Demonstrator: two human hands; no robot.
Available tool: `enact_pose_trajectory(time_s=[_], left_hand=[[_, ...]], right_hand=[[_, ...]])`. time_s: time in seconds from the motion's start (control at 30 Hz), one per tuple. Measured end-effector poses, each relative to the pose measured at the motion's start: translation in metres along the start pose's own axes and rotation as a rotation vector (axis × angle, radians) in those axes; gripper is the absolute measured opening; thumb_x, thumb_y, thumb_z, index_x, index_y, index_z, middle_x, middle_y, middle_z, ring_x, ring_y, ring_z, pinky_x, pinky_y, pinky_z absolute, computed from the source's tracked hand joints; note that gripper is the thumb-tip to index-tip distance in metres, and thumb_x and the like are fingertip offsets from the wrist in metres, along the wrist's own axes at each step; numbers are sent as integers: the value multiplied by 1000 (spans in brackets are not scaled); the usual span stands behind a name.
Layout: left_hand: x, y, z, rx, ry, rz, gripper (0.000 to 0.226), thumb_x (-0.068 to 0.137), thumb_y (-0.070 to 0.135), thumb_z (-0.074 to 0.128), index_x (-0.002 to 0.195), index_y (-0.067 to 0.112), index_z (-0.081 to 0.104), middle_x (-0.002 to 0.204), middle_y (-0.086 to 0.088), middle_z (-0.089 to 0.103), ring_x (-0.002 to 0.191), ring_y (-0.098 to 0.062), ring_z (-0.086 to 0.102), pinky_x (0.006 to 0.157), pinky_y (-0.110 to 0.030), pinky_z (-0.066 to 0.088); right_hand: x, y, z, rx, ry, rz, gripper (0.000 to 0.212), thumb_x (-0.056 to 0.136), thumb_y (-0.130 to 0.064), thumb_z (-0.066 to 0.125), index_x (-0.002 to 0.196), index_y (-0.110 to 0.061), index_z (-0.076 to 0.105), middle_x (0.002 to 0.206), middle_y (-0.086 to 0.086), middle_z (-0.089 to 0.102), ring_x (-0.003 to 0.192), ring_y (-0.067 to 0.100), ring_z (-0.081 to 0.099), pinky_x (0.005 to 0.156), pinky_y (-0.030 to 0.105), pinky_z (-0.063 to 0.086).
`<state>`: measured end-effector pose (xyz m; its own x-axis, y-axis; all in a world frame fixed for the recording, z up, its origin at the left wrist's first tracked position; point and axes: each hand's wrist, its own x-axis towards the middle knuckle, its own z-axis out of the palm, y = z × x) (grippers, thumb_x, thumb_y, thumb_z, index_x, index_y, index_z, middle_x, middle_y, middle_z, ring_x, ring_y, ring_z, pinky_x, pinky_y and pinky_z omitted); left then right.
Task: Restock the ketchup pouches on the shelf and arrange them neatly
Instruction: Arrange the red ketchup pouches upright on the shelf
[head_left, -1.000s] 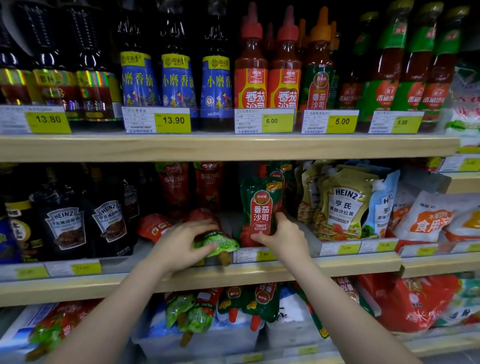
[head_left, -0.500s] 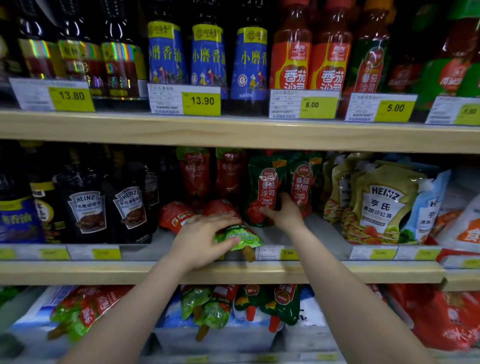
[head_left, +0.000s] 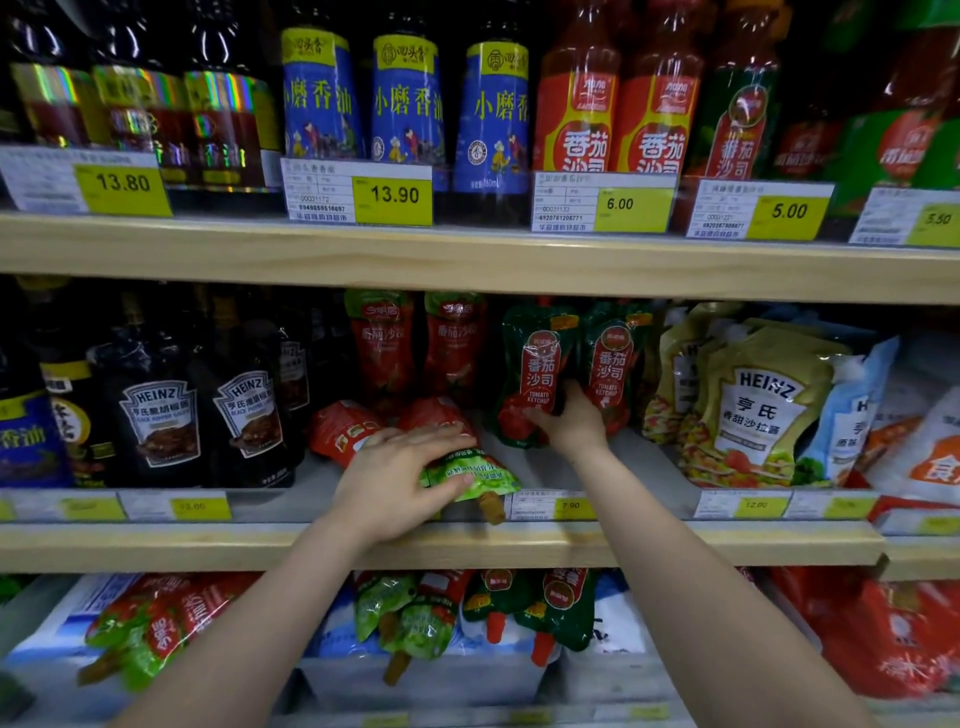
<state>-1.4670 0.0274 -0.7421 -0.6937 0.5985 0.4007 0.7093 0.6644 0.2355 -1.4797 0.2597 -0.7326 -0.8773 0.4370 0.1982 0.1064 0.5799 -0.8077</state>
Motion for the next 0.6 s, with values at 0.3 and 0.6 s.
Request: enact_pose_trajectory(time_s=[0.3,0.6], left_hand=[[-2,1,-1,-11,10,6,55,82,63,37,132,41,46,142,17,43,132,-3,36,107,-32,25],[-1,-2,2,-10,21,4,55,82,65,36,132,42,46,142,19,43,132,-1,36,107,-31,25]], right_hand=[[-4,-1,-2,-22,115,-71,57,77,-27,73,125,-10,48,121,14,62,109,33,59,82,34,46],[-4,1,-2,-42,207,-46,45,80,-26,70,117,-8,51,113,16,64,102,35,60,79,38,47]])
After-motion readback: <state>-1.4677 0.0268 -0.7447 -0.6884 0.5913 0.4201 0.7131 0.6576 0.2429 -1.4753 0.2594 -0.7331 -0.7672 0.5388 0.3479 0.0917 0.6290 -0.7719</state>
